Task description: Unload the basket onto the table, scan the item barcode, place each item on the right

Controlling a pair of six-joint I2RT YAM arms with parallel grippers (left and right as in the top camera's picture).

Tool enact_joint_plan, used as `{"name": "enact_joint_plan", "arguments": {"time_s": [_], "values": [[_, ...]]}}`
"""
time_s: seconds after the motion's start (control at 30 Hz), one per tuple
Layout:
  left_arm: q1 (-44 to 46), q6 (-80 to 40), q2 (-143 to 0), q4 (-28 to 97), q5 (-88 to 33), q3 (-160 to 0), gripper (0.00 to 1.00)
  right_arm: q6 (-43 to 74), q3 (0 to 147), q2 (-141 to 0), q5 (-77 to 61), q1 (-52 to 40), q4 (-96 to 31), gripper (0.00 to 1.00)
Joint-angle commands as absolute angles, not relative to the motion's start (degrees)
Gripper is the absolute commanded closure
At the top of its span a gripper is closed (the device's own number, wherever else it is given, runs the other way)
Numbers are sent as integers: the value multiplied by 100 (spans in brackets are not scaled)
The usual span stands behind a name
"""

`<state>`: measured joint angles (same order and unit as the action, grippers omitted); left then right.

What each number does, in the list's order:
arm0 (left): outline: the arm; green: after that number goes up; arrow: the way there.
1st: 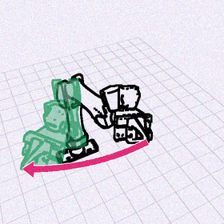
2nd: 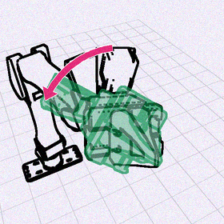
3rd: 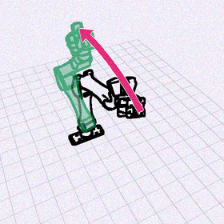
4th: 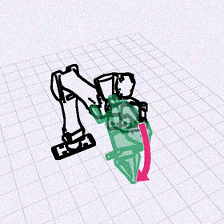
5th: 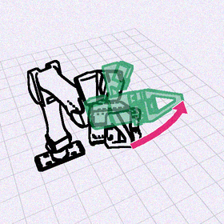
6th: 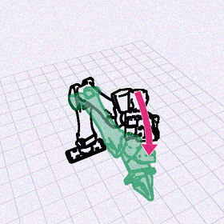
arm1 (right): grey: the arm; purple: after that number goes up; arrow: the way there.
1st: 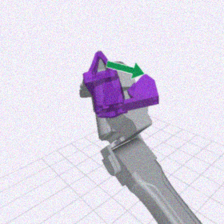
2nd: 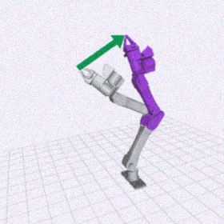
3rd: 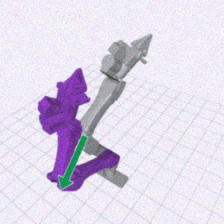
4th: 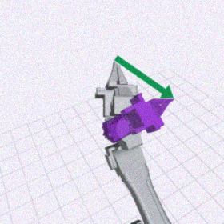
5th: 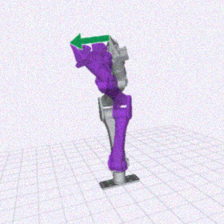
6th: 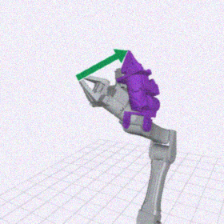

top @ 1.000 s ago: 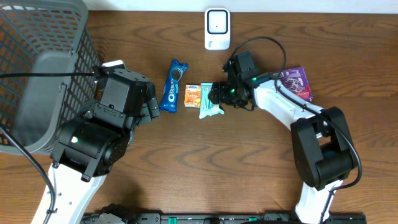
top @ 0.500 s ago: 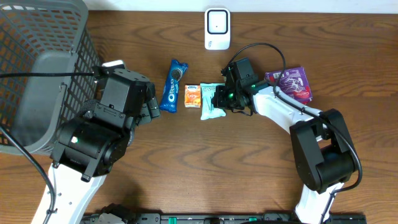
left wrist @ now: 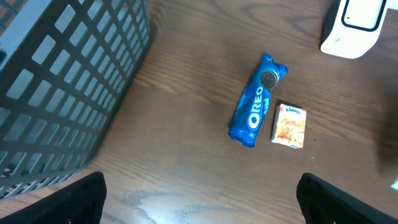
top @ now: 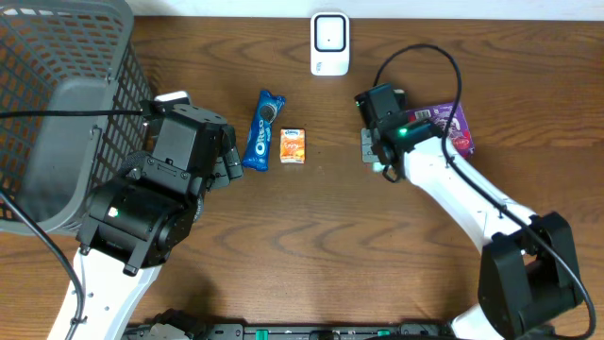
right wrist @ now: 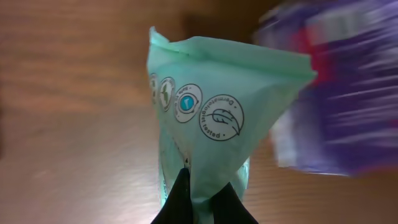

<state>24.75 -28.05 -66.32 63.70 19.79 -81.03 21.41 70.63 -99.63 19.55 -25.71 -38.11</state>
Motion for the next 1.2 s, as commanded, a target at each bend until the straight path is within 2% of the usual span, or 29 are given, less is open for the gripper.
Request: {"name": "enact_joint_plan", "arguments": {"time_s": [0.0,0.17,0.43,0.47,0.5,0.63,0.77,0.87,1.07,1.17], "values": [[2440,-2746,-6626,6383,2038,-8134,2,2010,7150,-10106,4023,-2786,-3833,99],[2440,-2746,-6626,6383,2038,-8134,2,2008,7150,-10591,4637,-2816,-3715,99],[2440,-2746,-6626,6383,2038,-8134,2,2010,7150,-11177,4685,-3120,-3594,98],[2440,-2746,-6626,6383,2038,-8134,2,2010,7150,-11216,4650,-3183,-3568,96],[2440,-2746,-6626,6383,2038,-8134,2,2010,7150,-11253,4554,-3280,-3500,87],[2440,-2746,-6626,6383,2038,-8134,2,2012,7150,-11290,4032,-3636,-3308,81],[2440,-2746,-6626,6383,2038,-8134,2,2099,7150,-11290,3948,-3916,-3114,65],[2440,-2746,-6626,6383,2038,-8134,2,2097,7159,-11288,3806,-4058,-3037,57],[2440,-2746,-6626,6383,2038,-8134,2,2362,7467,-11233,3743,-4014,-3520,53],[2440,-2746,-6626,6383,2038,-8134,2,2418,7850,-11122,3249,-3741,-3929,52]]}}
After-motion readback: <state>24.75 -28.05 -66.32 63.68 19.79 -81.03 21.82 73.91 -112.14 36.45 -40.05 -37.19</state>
